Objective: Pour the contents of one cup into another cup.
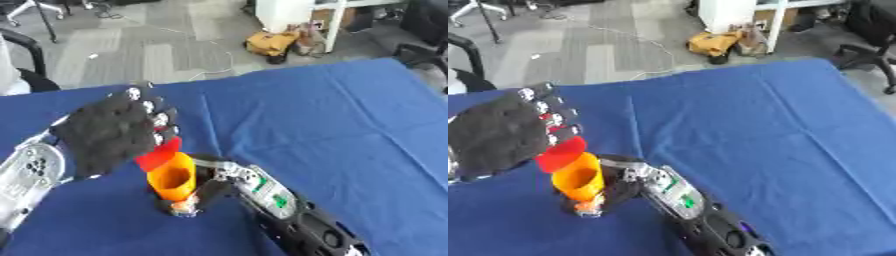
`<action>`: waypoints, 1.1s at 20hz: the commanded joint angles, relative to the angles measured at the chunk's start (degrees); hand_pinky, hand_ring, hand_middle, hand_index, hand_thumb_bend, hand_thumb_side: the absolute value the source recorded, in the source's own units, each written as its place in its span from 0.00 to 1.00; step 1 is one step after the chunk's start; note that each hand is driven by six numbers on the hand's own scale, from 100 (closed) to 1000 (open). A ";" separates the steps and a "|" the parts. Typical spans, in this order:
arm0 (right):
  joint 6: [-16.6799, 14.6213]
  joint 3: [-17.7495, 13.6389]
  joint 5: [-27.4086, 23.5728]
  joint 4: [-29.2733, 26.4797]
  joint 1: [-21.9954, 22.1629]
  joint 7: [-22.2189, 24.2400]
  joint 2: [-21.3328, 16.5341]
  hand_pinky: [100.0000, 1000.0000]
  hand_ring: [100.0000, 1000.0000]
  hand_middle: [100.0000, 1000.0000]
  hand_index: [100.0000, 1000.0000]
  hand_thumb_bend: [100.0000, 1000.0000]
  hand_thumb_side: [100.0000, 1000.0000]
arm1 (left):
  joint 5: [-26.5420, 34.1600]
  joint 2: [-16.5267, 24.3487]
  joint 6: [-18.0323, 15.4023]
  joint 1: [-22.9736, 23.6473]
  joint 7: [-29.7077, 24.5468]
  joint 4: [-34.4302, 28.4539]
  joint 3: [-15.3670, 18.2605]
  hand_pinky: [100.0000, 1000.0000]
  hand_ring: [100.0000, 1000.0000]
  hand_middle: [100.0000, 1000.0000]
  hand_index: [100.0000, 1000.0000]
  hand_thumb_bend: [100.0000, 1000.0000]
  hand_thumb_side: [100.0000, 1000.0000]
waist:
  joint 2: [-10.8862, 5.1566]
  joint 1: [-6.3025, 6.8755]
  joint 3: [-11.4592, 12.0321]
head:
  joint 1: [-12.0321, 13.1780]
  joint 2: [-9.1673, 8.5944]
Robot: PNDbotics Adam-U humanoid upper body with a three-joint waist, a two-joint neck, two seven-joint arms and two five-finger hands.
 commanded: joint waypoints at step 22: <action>-20.27 -9.13 30.21 13.62 -1.28 -23.51 -2.80 0.76 0.84 0.68 0.55 0.00 0.00 | 2.72 1.25 3.25 -0.38 -0.73 -1.80 3.15 0.45 0.13 0.14 0.53 0.19 0.00 | -1.37 0.13 -0.35 | -0.13 -0.58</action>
